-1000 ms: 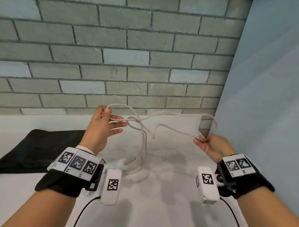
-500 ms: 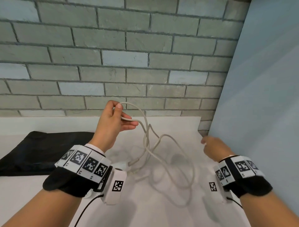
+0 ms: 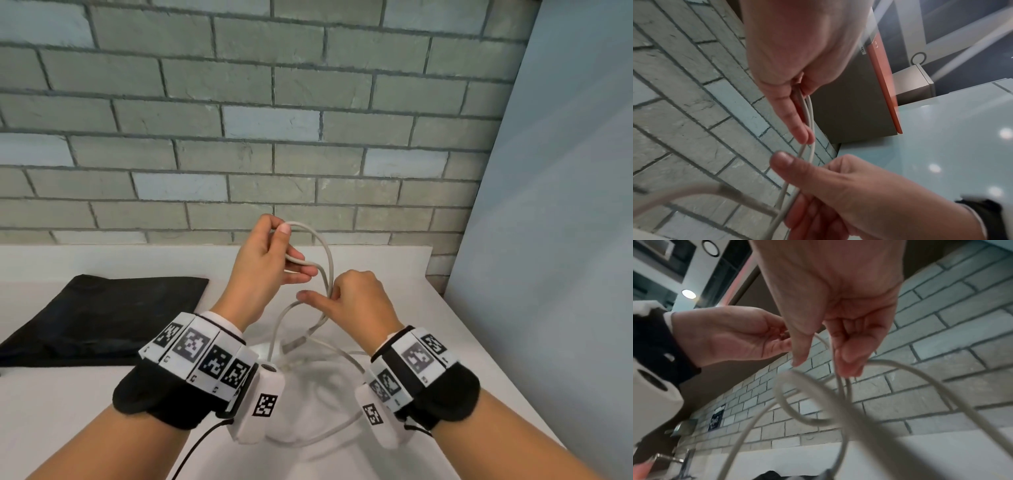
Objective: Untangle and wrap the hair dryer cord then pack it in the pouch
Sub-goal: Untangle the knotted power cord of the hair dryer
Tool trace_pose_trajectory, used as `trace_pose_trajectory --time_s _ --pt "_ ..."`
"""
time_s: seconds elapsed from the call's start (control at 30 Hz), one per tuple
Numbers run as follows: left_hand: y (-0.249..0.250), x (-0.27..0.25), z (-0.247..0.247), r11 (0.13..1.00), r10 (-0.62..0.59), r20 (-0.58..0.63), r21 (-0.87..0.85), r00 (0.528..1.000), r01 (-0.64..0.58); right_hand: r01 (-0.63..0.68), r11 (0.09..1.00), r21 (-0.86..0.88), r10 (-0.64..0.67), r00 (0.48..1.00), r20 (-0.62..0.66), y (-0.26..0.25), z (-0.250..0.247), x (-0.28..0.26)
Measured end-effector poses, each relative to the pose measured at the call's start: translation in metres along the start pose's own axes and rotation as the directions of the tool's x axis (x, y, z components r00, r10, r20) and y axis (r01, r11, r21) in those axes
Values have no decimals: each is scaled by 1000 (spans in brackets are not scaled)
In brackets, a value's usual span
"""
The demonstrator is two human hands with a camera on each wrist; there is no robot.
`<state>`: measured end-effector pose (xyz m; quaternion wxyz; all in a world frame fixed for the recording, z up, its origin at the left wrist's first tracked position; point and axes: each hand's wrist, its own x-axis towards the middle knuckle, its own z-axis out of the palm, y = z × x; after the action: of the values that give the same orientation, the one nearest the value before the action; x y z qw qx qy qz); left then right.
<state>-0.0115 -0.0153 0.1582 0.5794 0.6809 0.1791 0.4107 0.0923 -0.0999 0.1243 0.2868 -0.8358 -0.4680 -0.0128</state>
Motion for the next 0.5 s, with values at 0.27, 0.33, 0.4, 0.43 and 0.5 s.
trace_pose_trajectory --time_s 0.27,0.33,0.4,0.43,0.5 --pt "5 1 0 1000 4 16 5 1000 -4 -75 978 195 77 997 -7 8 23 8" --pt "6 3 -5 999 -20 11 -26 1000 20 -66 958 277 72 997 -10 10 21 9" --pt "8 1 -5 997 -30 57 -67 998 34 -78 960 270 78 997 10 7 21 9" --pt "10 -1 -3 997 -23 87 -75 996 30 -102 963 250 99 995 25 3 22 8" --pt "16 -4 0 996 -5 126 -90 992 16 -145 973 181 145 989 13 -3 28 10"
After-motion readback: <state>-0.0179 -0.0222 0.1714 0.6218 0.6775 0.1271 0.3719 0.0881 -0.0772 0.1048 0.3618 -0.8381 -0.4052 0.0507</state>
